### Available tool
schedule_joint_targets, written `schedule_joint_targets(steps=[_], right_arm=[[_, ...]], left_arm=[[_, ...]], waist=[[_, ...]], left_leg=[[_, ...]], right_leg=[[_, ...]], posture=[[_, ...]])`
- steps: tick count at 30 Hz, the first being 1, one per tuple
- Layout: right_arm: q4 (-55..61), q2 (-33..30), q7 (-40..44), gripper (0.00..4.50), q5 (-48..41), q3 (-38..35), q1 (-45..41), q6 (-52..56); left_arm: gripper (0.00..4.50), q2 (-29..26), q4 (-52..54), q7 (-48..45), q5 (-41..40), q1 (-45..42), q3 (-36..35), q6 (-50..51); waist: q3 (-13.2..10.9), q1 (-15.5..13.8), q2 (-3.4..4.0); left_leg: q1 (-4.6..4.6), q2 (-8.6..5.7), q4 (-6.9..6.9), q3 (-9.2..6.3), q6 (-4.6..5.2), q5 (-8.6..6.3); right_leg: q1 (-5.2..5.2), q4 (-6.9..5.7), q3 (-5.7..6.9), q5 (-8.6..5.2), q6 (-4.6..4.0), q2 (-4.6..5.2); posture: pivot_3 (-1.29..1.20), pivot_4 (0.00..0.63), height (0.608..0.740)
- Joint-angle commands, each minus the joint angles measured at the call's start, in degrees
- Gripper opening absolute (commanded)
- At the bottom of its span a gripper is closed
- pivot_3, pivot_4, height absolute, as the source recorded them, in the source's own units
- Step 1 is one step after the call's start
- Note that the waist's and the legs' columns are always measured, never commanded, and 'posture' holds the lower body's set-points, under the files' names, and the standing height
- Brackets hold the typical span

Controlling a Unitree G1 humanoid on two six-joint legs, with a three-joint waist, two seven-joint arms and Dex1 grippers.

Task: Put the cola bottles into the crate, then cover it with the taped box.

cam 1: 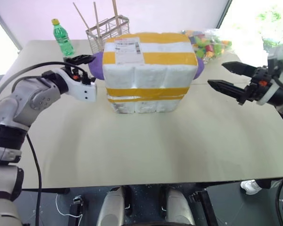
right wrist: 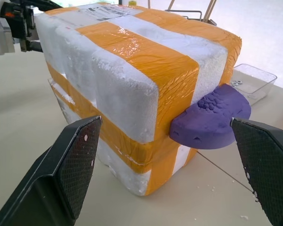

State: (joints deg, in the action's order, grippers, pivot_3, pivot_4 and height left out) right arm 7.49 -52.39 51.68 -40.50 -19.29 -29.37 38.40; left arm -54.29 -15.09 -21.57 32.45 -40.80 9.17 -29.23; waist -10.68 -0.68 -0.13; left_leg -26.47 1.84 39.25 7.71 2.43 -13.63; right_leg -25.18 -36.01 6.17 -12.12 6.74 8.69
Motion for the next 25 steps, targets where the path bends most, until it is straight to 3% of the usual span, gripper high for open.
schedule_joint_targets(steps=[1, 4, 5, 11, 13, 17, 25], right_arm=[[0.6, -0.3, 0.0, 4.5, 0.3, -1.1, -0.1, -1.0], [0.3, -0.4, 0.3, 4.5, 0.4, -1.6, 0.7, -1.2], [0.1, -0.5, 0.4, 4.5, 0.5, -1.7, 0.9, -1.3], [-1.8, -0.9, 2.3, 4.5, 1.5, -1.3, 1.3, -2.5], [-3.3, -1.4, 3.7, 4.5, 2.3, -0.5, 0.9, -3.5], [-5.3, -2.3, 6.6, 4.5, 4.3, 1.3, 0.4, -5.7], [-7.4, -1.5, 9.3, 4.5, 6.2, 4.1, -2.6, -7.3]], left_arm=[[4.12, -3.2, 5.1, -1.7, -9.2, 5.7, -8.6, 0.5], [4.12, -4.6, 7.3, -5.8, -20.4, 11.8, -14.0, -1.4], [4.12, -4.0, 8.3, -8.7, -26.5, 14.0, -16.5, 2.6], [4.12, -3.6, 16.6, -26.5, -71.2, 20.9, -31.0, 50.0], [4.12, -5.8, 16.0, -31.2, -79.5, 19.5, -33.4, 60.4], [4.12, -11.2, 17.2, -42.0, -85.5, 19.7, -34.0, 69.3], [4.12, -15.2, 16.2, -49.6, -78.4, 17.7, -29.0, 67.0]], waist=[[0.0, 0.1, 0.0], [0.0, 0.4, 0.01], [0.0, 0.5, 0.01], [0.0, 0.2, 0.02], [0.0, 0.0, 0.0], [0.0, 0.2, 0.01], [0.0, 0.4, 0.02]], left_leg=[[0.0, 0.01, 0.0, 0.0, 0.0, 0.0], [0.03, 0.05, -0.04, -0.01, 0.0, 0.0], [0.03, 0.06, -0.04, 0.0, 0.0, 0.0], [0.07, 0.11, 0.0, -0.04, -0.02, 0.01], [0.07, 0.1, 0.01, -0.08, -0.03, 0.01], [0.1, 0.02, 0.02, -0.04, -0.03, 0.01], [0.13, -0.01, -0.04, -0.01, -0.09, 0.02]], right_leg=[[-0.01, 0.01, 0.0, 0.0, 0.0, 0.0], [-0.04, 0.0, 0.0, 0.0, -0.01, -0.01], [-0.05, 0.01, 0.0, 0.0, -0.01, -0.01], [0.02, -0.02, -0.01, -0.01, 0.0, 0.01], [0.05, -0.01, 0.0, -0.01, 0.01, -0.01], [0.1, 0.02, 0.01, -0.01, 0.02, 0.0], [0.07, 0.04, 0.01, -0.02, -0.01, -0.05]], posture=[[0.0, 0.15, 0.736], [0.0, 0.15, 0.736], [0.0, 0.15, 0.736], [0.0, 0.15, 0.736], [0.0, 0.15, 0.736], [0.0, 0.15, 0.736], [0.0, 0.15, 0.736]])
